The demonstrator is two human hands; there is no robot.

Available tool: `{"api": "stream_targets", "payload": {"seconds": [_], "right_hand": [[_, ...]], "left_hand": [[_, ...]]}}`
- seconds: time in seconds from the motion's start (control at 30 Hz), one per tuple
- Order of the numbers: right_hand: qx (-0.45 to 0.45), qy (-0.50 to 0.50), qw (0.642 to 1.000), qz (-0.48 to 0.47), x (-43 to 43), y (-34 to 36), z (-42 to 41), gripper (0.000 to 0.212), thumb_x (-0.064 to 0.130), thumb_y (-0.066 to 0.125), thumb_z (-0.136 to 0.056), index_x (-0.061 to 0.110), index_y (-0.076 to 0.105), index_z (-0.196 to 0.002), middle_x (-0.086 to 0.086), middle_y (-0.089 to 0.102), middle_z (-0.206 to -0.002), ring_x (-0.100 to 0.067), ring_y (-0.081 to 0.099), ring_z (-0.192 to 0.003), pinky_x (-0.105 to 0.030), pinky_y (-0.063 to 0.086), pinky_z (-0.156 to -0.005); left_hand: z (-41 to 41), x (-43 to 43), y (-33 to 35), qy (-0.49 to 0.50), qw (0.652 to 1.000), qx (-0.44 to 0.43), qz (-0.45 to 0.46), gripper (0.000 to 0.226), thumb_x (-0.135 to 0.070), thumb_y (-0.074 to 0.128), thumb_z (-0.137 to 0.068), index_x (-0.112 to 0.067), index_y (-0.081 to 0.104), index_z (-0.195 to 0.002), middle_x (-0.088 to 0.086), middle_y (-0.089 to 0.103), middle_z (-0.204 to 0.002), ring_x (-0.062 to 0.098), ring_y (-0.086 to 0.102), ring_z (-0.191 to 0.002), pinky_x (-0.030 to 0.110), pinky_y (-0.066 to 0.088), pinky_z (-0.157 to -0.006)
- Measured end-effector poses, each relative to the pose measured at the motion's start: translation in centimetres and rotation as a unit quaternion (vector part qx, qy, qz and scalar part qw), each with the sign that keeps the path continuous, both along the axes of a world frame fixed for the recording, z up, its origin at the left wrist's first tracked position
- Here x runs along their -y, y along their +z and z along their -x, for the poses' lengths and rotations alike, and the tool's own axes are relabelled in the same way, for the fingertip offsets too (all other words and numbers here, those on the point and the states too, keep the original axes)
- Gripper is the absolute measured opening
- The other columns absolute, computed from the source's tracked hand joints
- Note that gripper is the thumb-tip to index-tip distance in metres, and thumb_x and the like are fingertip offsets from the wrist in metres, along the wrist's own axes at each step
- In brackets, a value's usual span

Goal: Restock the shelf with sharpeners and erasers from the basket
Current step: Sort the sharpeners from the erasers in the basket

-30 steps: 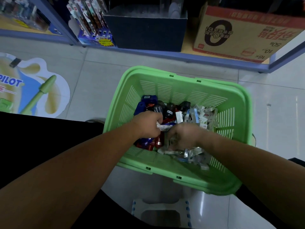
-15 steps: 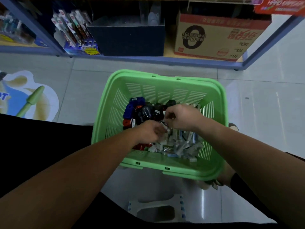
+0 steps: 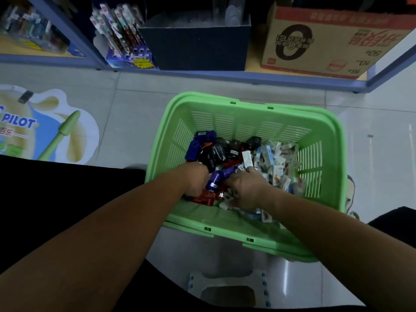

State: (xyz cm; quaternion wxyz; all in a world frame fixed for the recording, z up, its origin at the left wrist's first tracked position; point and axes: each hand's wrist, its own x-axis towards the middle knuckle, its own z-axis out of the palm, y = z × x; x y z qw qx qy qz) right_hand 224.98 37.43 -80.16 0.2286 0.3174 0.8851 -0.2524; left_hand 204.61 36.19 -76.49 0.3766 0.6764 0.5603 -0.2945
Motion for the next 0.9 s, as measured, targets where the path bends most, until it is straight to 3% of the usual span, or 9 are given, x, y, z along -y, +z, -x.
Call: {"api": "stream_targets", "payload": {"seconds": [0.1, 0.2, 0.3, 0.4, 0.53, 0.63, 0.7, 0.8, 0.9], "right_hand": [[-0.003, -0.037, 0.999, -0.018, 0.1, -0.4, 1.3, 0.06, 0.062, 0.064, -0.091, 0.038, 0.047, -0.143, 0.008, 0.065, -0.131, -0.017, 0.056, -0.123, -0.04, 0.03, -0.102], [0.015, -0.041, 0.998, -0.041, 0.6, -0.9, 2.7, 0.067, 0.06, 0.066, -0.089, 0.036, 0.042, -0.147, 0.008, 0.066, -0.128, -0.019, 0.056, -0.123, -0.041, 0.028, -0.1], [-0.016, -0.108, 0.994, -0.025, 0.1, -1.4, 3.4, 0.052, 0.047, 0.074, -0.087, 0.037, 0.053, -0.134, 0.011, 0.071, -0.116, -0.017, 0.06, -0.116, -0.038, 0.023, -0.095], [-0.049, -0.153, 0.986, 0.038, -0.6, -1.3, 3.6, 0.044, 0.043, 0.077, -0.087, 0.037, 0.06, -0.127, 0.013, 0.072, -0.112, -0.014, 0.062, -0.112, -0.037, 0.021, -0.096], [-0.144, -0.291, 0.941, 0.096, -1.8, -0.5, 4.3, 0.033, 0.051, 0.078, -0.087, 0.038, 0.065, -0.114, 0.018, 0.07, -0.106, -0.009, 0.061, -0.105, -0.038, 0.022, -0.096], [-0.151, -0.267, 0.947, 0.093, -2.3, 0.3, 4.6, 0.044, 0.063, 0.071, -0.088, 0.039, 0.066, -0.125, 0.017, 0.073, -0.114, -0.009, 0.063, -0.11, -0.044, 0.028, -0.109], [-0.131, -0.198, 0.969, 0.067, -2.3, 0.5, 4.1, 0.041, 0.057, 0.067, -0.094, 0.036, 0.067, -0.129, 0.013, 0.073, -0.122, -0.013, 0.064, -0.117, -0.044, 0.035, -0.109], [-0.155, -0.136, 0.978, -0.01, -3.0, 0.1, 2.2, 0.035, 0.034, 0.071, -0.096, 0.023, 0.069, -0.128, 0.002, 0.064, -0.128, -0.024, 0.061, -0.117, -0.04, 0.053, -0.091], [-0.196, -0.125, 0.971, -0.056, -3.9, -0.4, 0.6, 0.033, 0.017, 0.077, -0.09, 0.013, 0.072, -0.123, -0.007, 0.058, -0.135, -0.032, 0.058, -0.118, -0.047, 0.06, -0.08]], "left_hand": [[1.3, -0.4, -0.5, 0.051, 0.998, 0.036, -0.02, 0.052, 0.007, 0.069, -0.081, -0.021, 0.067, -0.125, -0.002, 0.06, -0.127, 0.023, 0.061, -0.11, 0.038, 0.056, -0.093], [1.4, -0.6, -0.7, 0.116, 0.988, 0.072, -0.065, 0.053, 0.013, 0.061, -0.082, -0.022, 0.07, -0.12, 0.0, 0.063, -0.129, 0.021, 0.062, -0.111, 0.032, 0.053, -0.091], [1.2, -1.3, -0.4, 0.235, 0.961, 0.095, -0.109, 0.053, 0.016, 0.057, -0.084, -0.022, 0.072, -0.118, 0.0, 0.064, -0.122, 0.021, 0.063, -0.104, 0.032, 0.055, -0.083], [1.4, -1.8, -0.3, 0.307, 0.939, 0.111, -0.113, 0.047, 0.015, 0.055, -0.086, -0.022, 0.072, -0.108, 0.0, 0.066, -0.113, 0.021, 0.065, -0.101, 0.035, 0.059, -0.088], [1.2, -2.1, -0.2, 0.356, 0.919, 0.107, -0.133, 0.039, 0.012, 0.06, -0.085, -0.026, 0.066, -0.092, -0.001, 0.067, -0.102, 0.022, 0.066, -0.101, 0.037, 0.057, -0.093], [0.6, -2.6, 0.8, 0.339, 0.926, 0.078, -0.146, 0.037, 0.01, 0.062, -0.084, -0.022, 0.068, -0.099, 0.001, 0.067, -0.105, 0.023, 0.065, -0.098, 0.039, 0.058, -0.091], [0.6, -2.7, 1.1, 0.316, 0.936, 0.059, -0.142, 0.04, 0.011, 0.06, -0.086, -0.02, 0.07, -0.11, 0.002, 0.066, -0.11, 0.024, 0.065, -0.1, 0.037, 0.057, -0.091], [0.5, -1.8, 0.6, 0.256, 0.959, 0.043, -0.111, 0.035, 0.003, 0.062, -0.09, -0.018, 0.072, -0.117, 0.002, 0.069, -0.112, 0.024, 0.066, -0.103, 0.034, 0.055, -0.091], [-0.5, 0.0, -0.7, 0.168, 0.982, 0.008, -0.081, 0.017, -0.02, 0.064, -0.096, -0.021, 0.074, -0.11, 0.002, 0.071, -0.104, 0.021, 0.065, -0.092, 0.034, 0.054, -0.082]]}}
